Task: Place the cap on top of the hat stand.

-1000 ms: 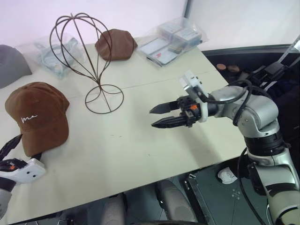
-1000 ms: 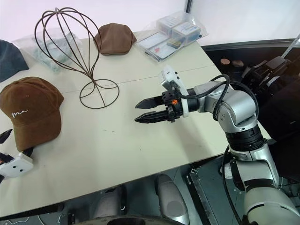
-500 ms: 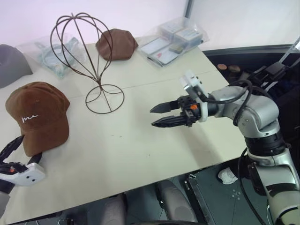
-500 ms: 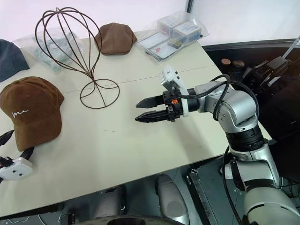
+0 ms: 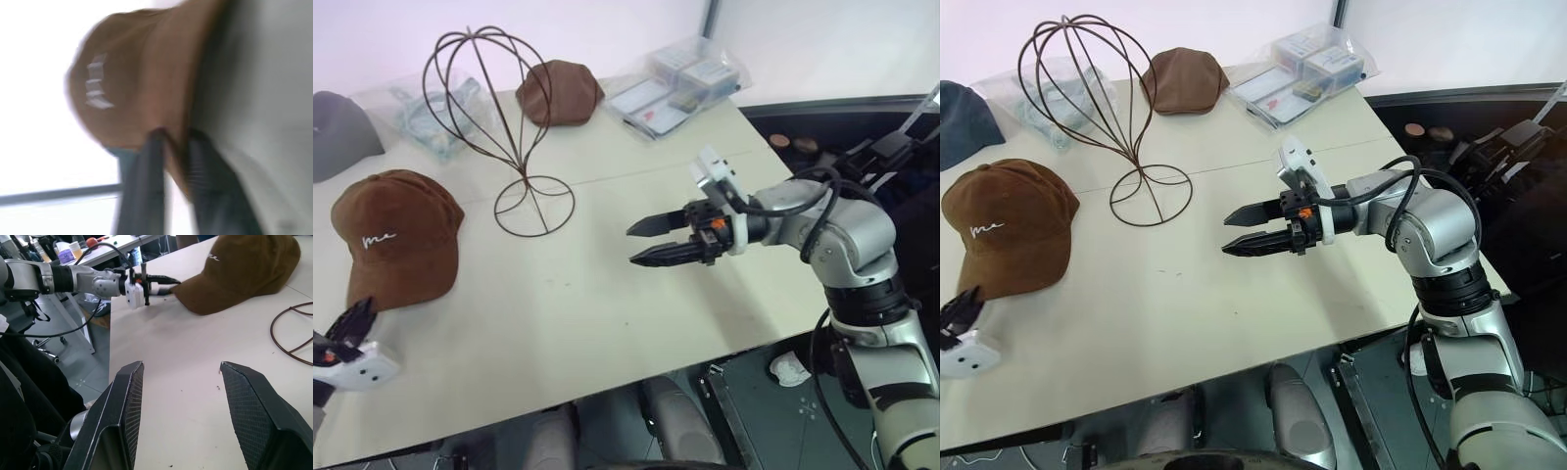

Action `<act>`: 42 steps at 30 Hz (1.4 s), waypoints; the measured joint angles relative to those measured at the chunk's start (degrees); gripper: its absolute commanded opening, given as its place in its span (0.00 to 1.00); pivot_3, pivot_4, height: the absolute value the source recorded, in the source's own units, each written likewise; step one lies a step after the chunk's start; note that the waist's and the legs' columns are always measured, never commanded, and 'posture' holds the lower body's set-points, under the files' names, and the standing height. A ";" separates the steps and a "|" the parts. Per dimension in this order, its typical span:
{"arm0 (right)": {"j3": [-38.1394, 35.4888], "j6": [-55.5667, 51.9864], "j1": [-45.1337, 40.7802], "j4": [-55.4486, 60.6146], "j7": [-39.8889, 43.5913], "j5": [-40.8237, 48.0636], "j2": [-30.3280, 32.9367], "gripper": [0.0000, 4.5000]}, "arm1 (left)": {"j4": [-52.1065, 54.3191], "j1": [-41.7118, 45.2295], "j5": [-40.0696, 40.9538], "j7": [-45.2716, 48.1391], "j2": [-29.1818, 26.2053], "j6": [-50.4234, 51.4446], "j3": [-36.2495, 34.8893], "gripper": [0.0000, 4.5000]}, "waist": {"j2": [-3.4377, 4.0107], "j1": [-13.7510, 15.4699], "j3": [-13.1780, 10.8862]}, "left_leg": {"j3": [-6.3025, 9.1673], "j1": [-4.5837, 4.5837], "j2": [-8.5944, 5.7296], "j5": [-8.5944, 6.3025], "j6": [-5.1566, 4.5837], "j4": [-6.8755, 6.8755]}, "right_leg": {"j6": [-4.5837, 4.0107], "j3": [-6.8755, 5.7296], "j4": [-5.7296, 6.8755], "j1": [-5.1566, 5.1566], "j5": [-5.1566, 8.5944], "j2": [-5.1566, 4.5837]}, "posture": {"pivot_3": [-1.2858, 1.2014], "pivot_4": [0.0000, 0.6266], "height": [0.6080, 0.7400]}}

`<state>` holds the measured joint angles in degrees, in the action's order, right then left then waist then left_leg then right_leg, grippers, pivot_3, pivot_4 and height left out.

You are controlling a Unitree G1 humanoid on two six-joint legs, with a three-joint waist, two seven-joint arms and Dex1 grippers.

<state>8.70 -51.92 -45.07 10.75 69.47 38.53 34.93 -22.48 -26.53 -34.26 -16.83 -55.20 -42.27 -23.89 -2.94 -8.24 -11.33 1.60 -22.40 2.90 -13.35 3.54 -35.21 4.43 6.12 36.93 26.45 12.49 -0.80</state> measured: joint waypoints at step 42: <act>-5.53 16.32 -16.60 -29.01 4.56 -10.77 5.86 0.57 | 41.20 44.44 21.57 23.89 -4.51 40.93 -0.64 0.01 | 0.28 1.12 -0.22 | -0.03 -0.21 0.01 0.00 -0.02 -0.03 | 0.48 0.00 0.11 0.10 -0.05 0.11 | 0.52 0.24 1.00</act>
<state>3.16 -35.61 -61.67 -18.26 74.03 27.76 40.79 18.72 17.91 -12.69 7.06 -59.71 -1.34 -24.53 -2.66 -7.12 -11.56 1.56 -22.61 2.90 -13.35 3.53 -35.24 4.91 6.12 37.03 26.55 12.43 -0.69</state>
